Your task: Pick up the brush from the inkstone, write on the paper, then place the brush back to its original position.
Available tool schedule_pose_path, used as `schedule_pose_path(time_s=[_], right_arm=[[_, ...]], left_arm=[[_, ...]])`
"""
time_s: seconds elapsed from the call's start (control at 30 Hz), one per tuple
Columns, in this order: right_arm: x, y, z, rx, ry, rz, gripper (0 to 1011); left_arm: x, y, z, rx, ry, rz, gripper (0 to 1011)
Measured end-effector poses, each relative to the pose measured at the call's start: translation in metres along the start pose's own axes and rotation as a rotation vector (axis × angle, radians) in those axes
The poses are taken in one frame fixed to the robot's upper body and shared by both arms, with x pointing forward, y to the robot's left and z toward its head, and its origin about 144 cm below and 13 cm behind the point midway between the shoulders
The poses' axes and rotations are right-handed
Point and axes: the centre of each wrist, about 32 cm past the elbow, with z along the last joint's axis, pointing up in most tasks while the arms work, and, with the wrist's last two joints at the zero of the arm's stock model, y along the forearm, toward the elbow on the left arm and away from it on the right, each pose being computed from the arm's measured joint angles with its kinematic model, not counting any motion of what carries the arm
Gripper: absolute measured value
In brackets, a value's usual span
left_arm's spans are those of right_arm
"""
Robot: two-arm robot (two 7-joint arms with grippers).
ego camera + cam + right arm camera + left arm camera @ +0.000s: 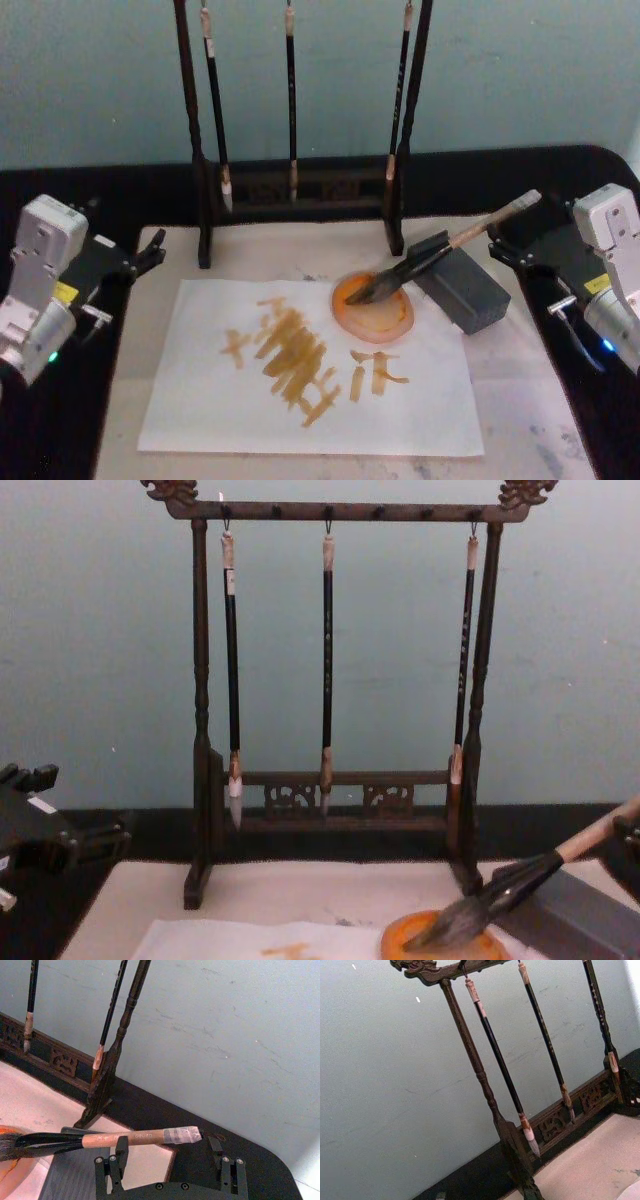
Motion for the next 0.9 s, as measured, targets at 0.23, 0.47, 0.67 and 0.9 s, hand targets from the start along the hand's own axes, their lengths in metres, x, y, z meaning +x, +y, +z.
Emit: schedule_pose_path(time_s=[0.23,0.47,0.67,0.9], right_arm=[[0.0,0.0,0.0,0.0,0.0,0.0,1000],[0.0,0.0,0.0,0.0,0.0,0.0,1000],[0.0,0.0,0.0,0.0,0.0,0.0,1000],[0.0,0.0,0.0,0.0,0.0,0.0,1000]], left_arm=[[0.0,0.0,0.0,0.0,0.0,0.0,1010],[0.0,0.0,0.0,0.0,0.0,0.0,1010],[0.0,0.0,0.0,0.0,0.0,0.0,1010],[0.0,0.0,0.0,0.0,0.0,0.0,1010]])
